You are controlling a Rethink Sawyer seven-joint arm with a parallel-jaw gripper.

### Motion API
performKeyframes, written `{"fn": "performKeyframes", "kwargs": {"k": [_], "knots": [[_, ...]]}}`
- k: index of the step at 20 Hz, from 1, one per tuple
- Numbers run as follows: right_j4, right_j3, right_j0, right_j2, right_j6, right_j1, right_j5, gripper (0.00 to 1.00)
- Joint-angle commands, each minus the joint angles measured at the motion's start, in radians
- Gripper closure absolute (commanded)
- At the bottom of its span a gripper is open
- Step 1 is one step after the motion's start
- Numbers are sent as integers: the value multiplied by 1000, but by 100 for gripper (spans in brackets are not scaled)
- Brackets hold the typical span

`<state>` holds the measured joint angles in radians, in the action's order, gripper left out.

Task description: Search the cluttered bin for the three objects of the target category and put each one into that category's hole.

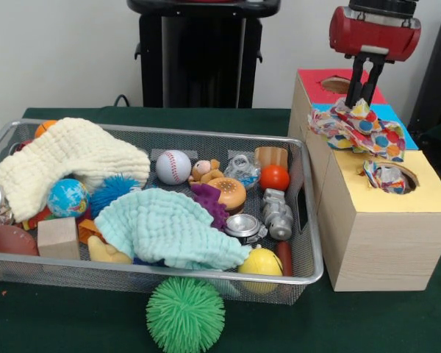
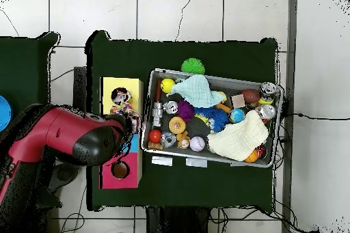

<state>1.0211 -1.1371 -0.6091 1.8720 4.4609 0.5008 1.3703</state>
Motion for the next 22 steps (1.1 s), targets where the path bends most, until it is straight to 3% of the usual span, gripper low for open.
{"fn": "performKeyframes", "kwargs": {"k": [1, 7, 15, 22], "knots": [[-90, 124, 17, -10, 326, 55, -11, 100], [-100, 140, 19, -6, 333, 54, -6, 100], [-110, 180, 49, 110, 318, 66, -43, 100], [-123, 229, 83, 148, 315, 39, 31, 100]]}}
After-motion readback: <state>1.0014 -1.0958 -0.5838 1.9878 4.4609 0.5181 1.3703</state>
